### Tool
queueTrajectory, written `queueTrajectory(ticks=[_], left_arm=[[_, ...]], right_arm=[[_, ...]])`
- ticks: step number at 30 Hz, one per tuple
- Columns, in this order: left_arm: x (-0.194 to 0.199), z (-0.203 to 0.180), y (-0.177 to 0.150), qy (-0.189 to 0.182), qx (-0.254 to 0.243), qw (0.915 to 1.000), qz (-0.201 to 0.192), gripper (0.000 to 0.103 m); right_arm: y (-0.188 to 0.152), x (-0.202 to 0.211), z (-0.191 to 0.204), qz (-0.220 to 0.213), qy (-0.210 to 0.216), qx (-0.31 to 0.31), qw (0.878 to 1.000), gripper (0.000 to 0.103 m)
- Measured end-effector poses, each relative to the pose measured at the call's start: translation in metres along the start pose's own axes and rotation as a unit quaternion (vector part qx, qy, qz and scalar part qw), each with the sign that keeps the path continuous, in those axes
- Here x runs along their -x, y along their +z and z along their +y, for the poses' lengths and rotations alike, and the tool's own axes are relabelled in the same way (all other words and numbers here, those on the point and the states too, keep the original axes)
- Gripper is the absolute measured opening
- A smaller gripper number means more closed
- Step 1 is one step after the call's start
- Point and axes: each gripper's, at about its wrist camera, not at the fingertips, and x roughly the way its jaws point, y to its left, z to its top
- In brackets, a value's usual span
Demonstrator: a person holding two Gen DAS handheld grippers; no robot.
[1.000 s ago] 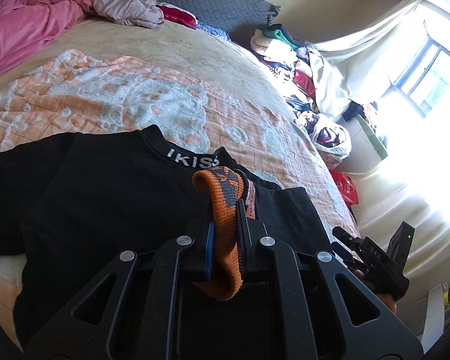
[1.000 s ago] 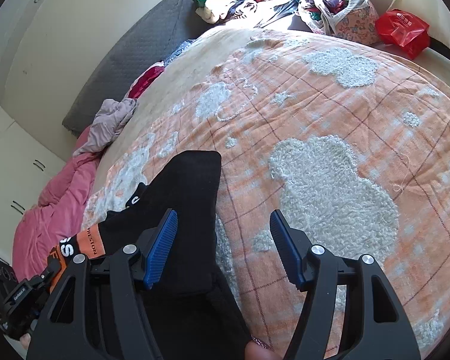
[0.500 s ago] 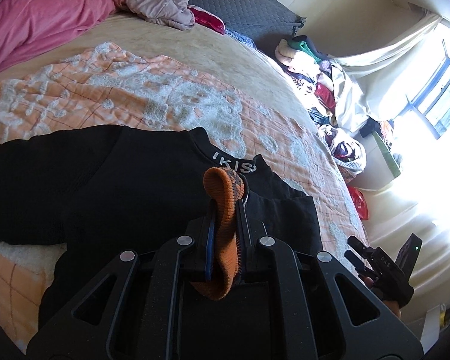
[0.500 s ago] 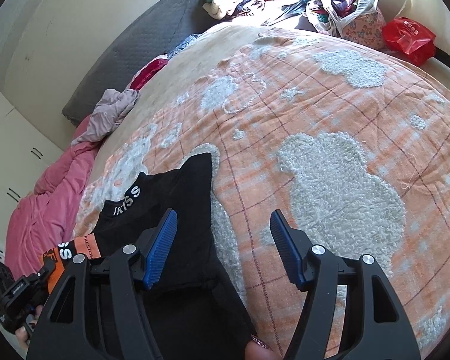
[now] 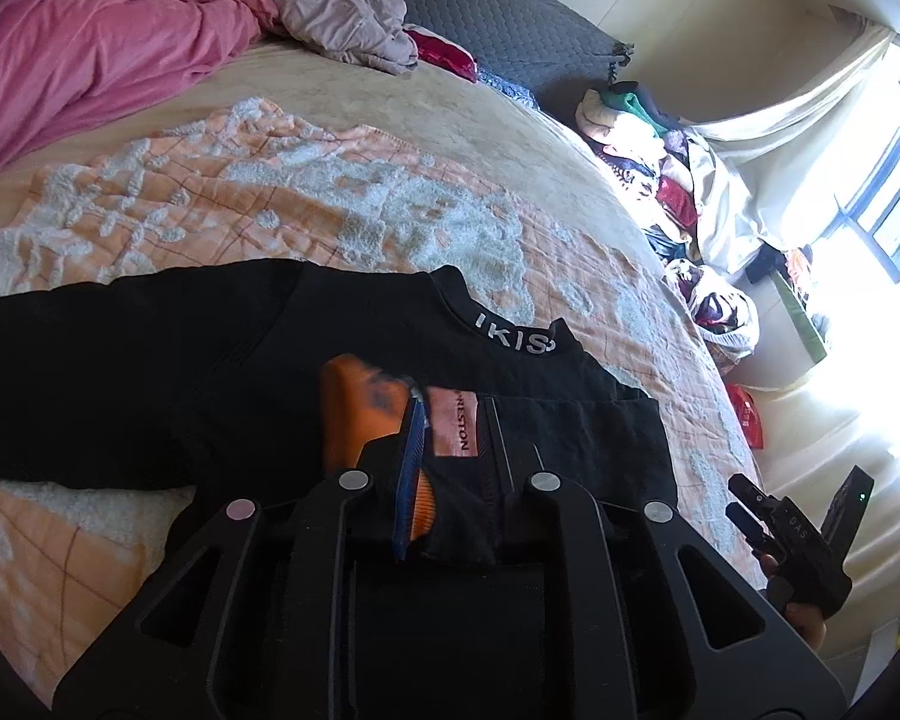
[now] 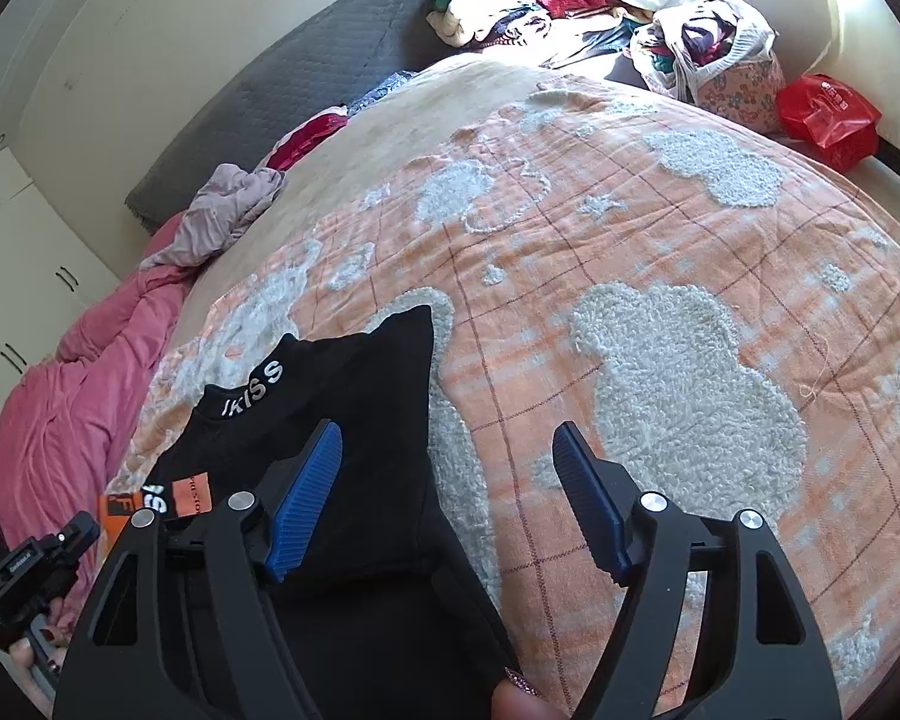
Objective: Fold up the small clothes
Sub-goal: 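Lay the cuff on the shirt body, open the right tool and withdraw, then move the left tool toward the other sleeve's orange cuff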
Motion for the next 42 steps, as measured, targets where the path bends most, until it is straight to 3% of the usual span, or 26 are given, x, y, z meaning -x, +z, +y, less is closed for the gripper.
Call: queueTrajectory(ticks=[7, 11, 16, 22, 27, 34, 42], left_arm=[[-0.011, -0.005, -0.007, 0.02, -0.027, 0.9992, 0.019, 0.02], [-0.029, -0.009, -0.021, 0.028, -0.056, 0.9965, 0.056, 0.035], [-0.049, -0.01, -0.031, 0.057, -0.104, 0.9891, 0.087, 0.037], [-0.069, 0.002, -0.045, 0.075, -0.138, 0.9795, 0.126, 0.037], [-0.071, 0.005, -0.048, 0.067, -0.141, 0.9796, 0.126, 0.043], [-0.064, 0.004, -0.046, 0.054, -0.142, 0.9816, 0.116, 0.046], [-0.044, 0.012, -0.036, 0.048, -0.125, 0.9865, 0.095, 0.048]], right_arm=[[-0.009, 0.005, 0.03, -0.031, -0.016, 0.067, 0.997, 0.072], [-0.02, 0.007, 0.058, -0.049, -0.015, 0.126, 0.991, 0.072], [-0.033, -0.004, 0.079, -0.026, -0.003, 0.178, 0.984, 0.073], [-0.044, -0.023, 0.085, 0.03, 0.027, 0.181, 0.983, 0.073], [-0.052, -0.054, 0.071, 0.093, -0.035, 0.184, 0.978, 0.073], [-0.061, -0.055, 0.081, 0.079, -0.056, 0.22, 0.971, 0.075], [-0.06, -0.048, 0.092, 0.06, -0.028, 0.215, 0.974, 0.075]])
